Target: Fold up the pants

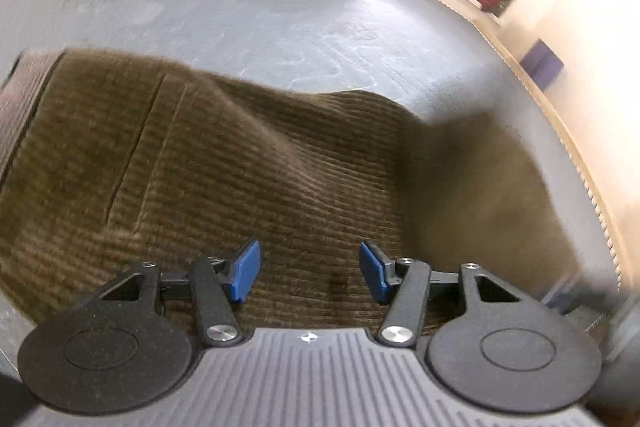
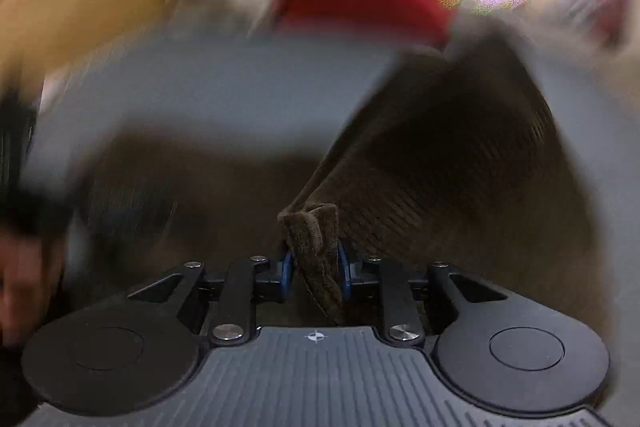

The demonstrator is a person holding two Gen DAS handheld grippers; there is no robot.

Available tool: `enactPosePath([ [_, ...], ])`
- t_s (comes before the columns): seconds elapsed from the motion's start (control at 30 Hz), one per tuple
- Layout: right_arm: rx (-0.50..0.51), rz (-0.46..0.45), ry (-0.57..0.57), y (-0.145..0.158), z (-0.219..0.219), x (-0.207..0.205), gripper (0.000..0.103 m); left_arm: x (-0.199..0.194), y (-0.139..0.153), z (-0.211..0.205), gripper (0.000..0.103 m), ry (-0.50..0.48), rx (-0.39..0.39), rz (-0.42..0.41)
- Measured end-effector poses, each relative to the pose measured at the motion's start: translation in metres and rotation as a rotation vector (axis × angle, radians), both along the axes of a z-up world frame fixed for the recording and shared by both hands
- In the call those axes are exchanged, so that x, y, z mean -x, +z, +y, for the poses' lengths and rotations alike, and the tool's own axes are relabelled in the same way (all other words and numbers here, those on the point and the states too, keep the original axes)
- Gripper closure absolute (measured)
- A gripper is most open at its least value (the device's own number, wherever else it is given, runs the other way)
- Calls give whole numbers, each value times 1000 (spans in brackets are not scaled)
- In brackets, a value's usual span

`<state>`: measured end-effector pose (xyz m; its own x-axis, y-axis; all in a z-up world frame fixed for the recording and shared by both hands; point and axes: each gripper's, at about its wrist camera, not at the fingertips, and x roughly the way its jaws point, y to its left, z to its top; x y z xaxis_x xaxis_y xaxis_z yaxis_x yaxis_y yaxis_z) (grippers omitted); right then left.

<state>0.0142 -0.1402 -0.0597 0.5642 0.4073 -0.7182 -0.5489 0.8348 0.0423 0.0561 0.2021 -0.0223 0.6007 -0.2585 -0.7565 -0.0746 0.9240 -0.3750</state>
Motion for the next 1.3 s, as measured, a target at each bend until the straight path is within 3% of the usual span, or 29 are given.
enactPosePath([
  [0.03, 31, 65, 30, -16, 9, 4, 78, -1, -1, 3, 42, 7, 22, 11],
  [0.07, 61, 66, 47, -24, 14, 14, 76, 0, 0, 6, 42, 12, 36, 15],
  [0.1, 98, 3, 60, -21, 19, 25, 71, 0, 1, 8, 42, 13, 46, 15],
  [0.33, 73, -5, 166, 40, 3, 27, 66, -8, -2, 12, 41, 3, 92, 25],
  [0.43, 129, -32, 136, 51, -24, 28, 57, -5, -2, 12, 42, 0, 102, 19],
  [0.53, 151, -29, -19, 44, -64, 10, 55, -4, -3, 4, 42, -9, 103, 11],
  [0.63, 96, 87, -254, 22, -113, -13, 56, -2, -2, -4, 42, -21, 78, -14],
  [0.73, -37, 293, -389, 0, -149, -30, 57, -3, 4, -12, 42, -44, 112, -41],
  [0.87, -97, 305, -351, 2, -161, -26, 57, -19, 9, -23, 41, -56, 216, -44],
  [0.93, -153, 304, -355, 8, -176, -24, 58, -33, 7, -29, 35, -41, 267, -30],
  [1.1, -370, 261, -498, 22, -220, -15, 56, -78, -19, -42, 33, 66, 388, 57],
  [1.17, -394, 242, -563, 23, -235, -15, 55, -93, -32, -49, 30, 95, 384, 104],
  [1.23, -405, 245, -632, 19, -248, -16, 53, -102, -33, -56, 30, 95, 347, 76],
  [1.27, -410, 257, -655, 16, -254, -17, 52, -106, -30, -61, 34, 87, 318, 73],
  [1.3, -417, 272, -676, 13, -258, -18, 50, -112, -24, -67, 65, 61, 276, 72],
])
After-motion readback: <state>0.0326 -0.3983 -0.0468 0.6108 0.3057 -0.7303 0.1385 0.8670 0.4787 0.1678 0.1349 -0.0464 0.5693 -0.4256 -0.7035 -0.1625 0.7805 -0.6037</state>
